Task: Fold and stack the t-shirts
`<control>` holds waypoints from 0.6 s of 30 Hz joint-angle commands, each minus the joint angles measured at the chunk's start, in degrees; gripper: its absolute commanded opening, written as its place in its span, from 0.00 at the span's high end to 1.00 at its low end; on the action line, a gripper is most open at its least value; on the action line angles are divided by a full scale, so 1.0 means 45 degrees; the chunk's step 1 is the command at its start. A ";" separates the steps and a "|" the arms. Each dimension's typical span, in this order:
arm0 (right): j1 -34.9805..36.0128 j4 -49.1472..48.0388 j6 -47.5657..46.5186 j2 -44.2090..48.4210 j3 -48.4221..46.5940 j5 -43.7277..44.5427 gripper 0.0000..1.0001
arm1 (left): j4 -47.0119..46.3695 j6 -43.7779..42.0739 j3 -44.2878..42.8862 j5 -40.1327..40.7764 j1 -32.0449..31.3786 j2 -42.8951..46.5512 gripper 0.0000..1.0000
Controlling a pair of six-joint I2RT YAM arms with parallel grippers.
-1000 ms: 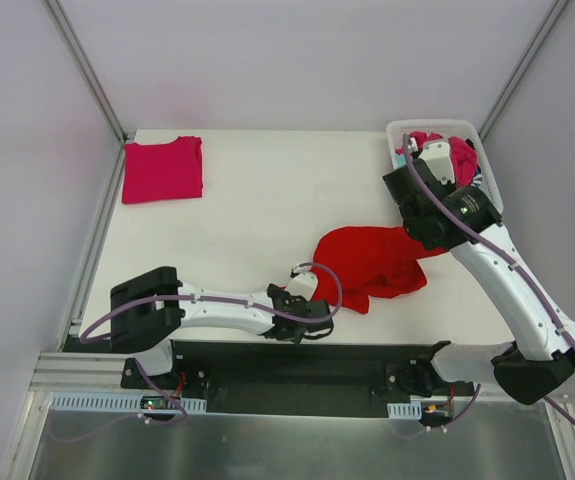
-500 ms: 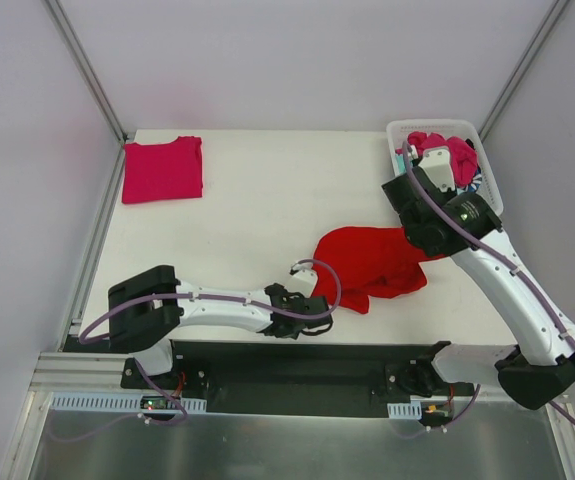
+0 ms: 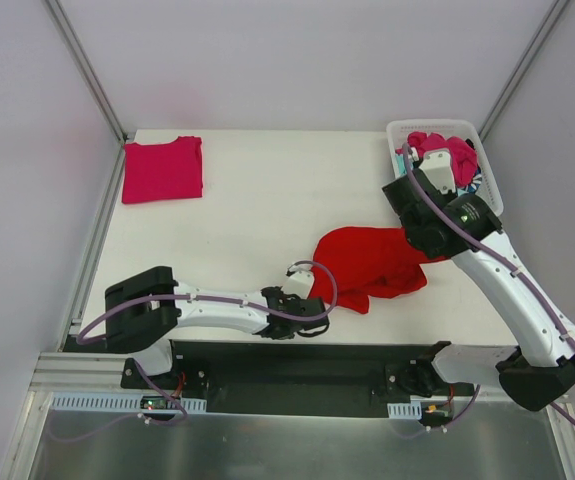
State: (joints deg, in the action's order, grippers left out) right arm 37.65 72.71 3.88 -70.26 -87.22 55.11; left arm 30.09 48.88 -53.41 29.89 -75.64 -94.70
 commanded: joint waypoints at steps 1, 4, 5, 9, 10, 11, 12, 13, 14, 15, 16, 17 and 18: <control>0.0071 0.0308 0.0134 0.0379 0.0144 0.0390 0.99 | 0.0189 0.0250 0.0345 -0.0216 0.0128 0.0262 0.67; 0.0032 0.0288 0.0134 0.0398 0.0261 0.0390 0.99 | 0.0170 0.0348 0.0442 -0.0236 0.0148 0.0321 0.71; 0.0051 0.0288 0.0173 0.0418 0.0280 0.0409 0.99 | 0.0170 0.0367 0.0501 -0.0236 0.0167 0.0340 0.74; 0.0071 0.0288 0.0173 0.0437 0.0398 0.0409 0.99 | 0.0150 0.0445 0.0637 -0.0255 0.0226 0.0535 0.80; 0.0052 0.0288 0.0173 0.0418 0.0417 0.0409 0.99 | 0.0111 0.0484 0.0677 -0.0255 0.0226 0.0574 0.81; 0.0052 0.0288 0.0192 0.0418 0.0417 0.0409 0.99 | 0.0130 0.0504 0.0735 -0.0255 0.0226 0.0594 0.82; 0.0052 0.0288 0.0212 0.0437 0.0417 0.0390 0.99 | 0.0131 0.0543 0.0755 -0.0275 0.0245 0.0710 0.83; 0.0052 0.0308 0.0193 0.0418 0.0417 0.0390 0.99 | 0.0131 0.0563 0.0794 -0.0275 0.0265 0.0711 0.87; 0.0052 0.0288 0.0231 0.0398 0.0437 0.0351 0.99 | 0.0131 0.0582 0.0871 -0.0275 0.0304 0.0750 0.87; 0.0071 0.0269 0.0251 0.0398 0.0437 0.0350 0.99 | 0.0131 0.0621 0.0911 -0.0294 0.0323 0.0808 0.90; 0.0052 0.0269 0.0251 0.0398 0.0456 0.0312 0.99 | 0.0150 0.0621 0.0950 -0.0275 0.0324 0.0828 0.92; 0.0071 0.0269 0.0290 0.0379 0.0495 0.0253 0.99 | 0.0150 0.0660 0.1028 -0.0294 0.0324 0.0867 0.96; 0.0090 0.0288 0.0310 0.0359 0.0534 0.0233 0.99 | 0.0150 0.0680 0.1048 -0.0333 0.0362 0.0964 1.00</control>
State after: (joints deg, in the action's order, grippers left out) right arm 37.67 72.75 4.23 -69.91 -85.41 55.18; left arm 28.71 50.65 -50.43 29.41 -74.87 -92.38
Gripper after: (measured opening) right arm 0.018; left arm 0.058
